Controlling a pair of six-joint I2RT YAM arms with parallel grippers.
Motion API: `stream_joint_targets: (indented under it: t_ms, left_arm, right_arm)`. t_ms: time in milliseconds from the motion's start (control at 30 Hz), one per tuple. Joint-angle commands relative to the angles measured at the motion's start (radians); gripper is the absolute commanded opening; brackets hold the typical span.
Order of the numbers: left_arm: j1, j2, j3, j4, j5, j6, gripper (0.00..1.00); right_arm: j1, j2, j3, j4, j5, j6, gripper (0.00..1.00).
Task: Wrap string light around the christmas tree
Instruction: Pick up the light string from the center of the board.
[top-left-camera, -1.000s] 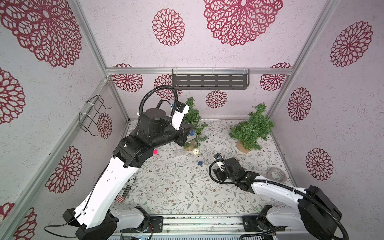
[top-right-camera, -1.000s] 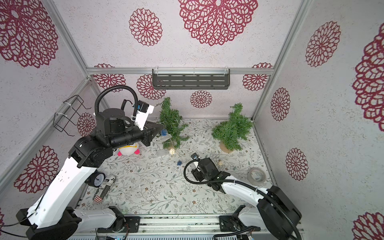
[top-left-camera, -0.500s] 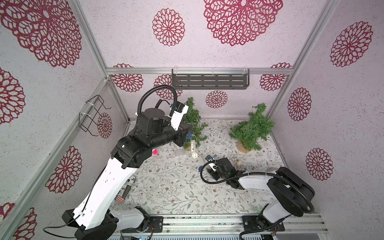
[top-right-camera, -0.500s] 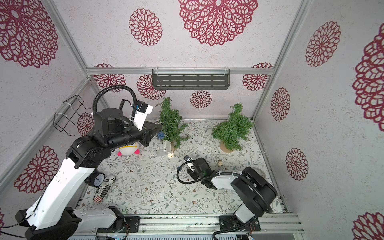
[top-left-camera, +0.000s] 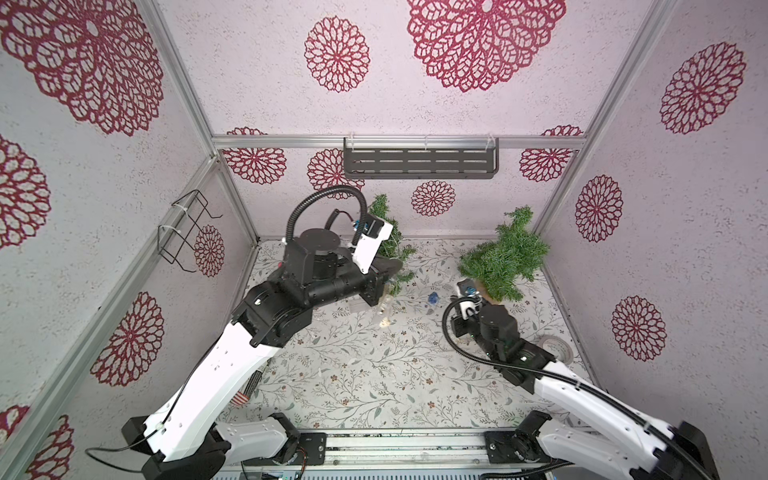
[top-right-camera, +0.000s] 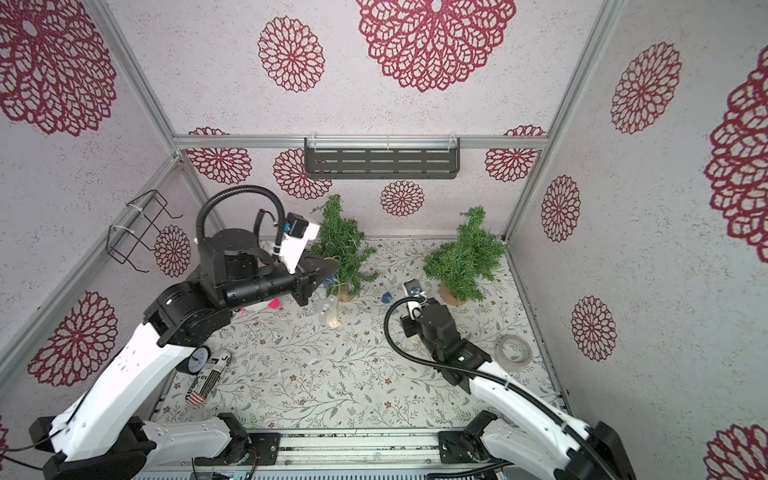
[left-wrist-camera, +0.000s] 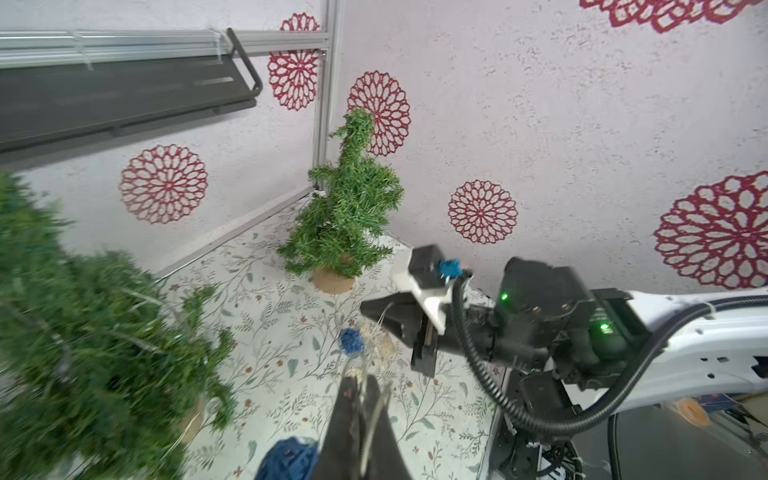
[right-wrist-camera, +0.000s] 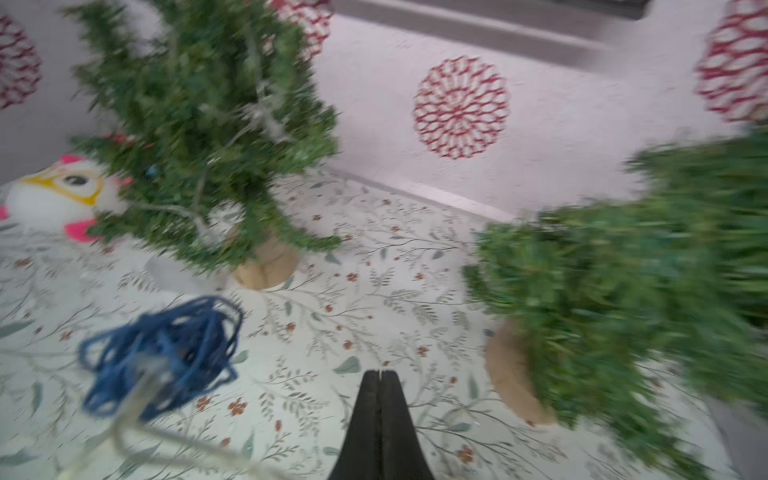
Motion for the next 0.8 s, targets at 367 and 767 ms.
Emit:
stream_joint_targets:
  t_ms: [367, 767]
  left_arm:
    - [0.029, 0.374, 0.228, 0.125, 0.218, 0.057, 0.0]
    - [0.153, 0.466, 0.181, 0.312, 0.37, 0.006, 0.0]
  right_arm:
    - [-0.525, 0.035, 0.502, -0.437, 0.159, 0.086, 0.0]
    - [-0.61, 0.258, 0.864, -0.414, 0.085, 0.006, 0.0]
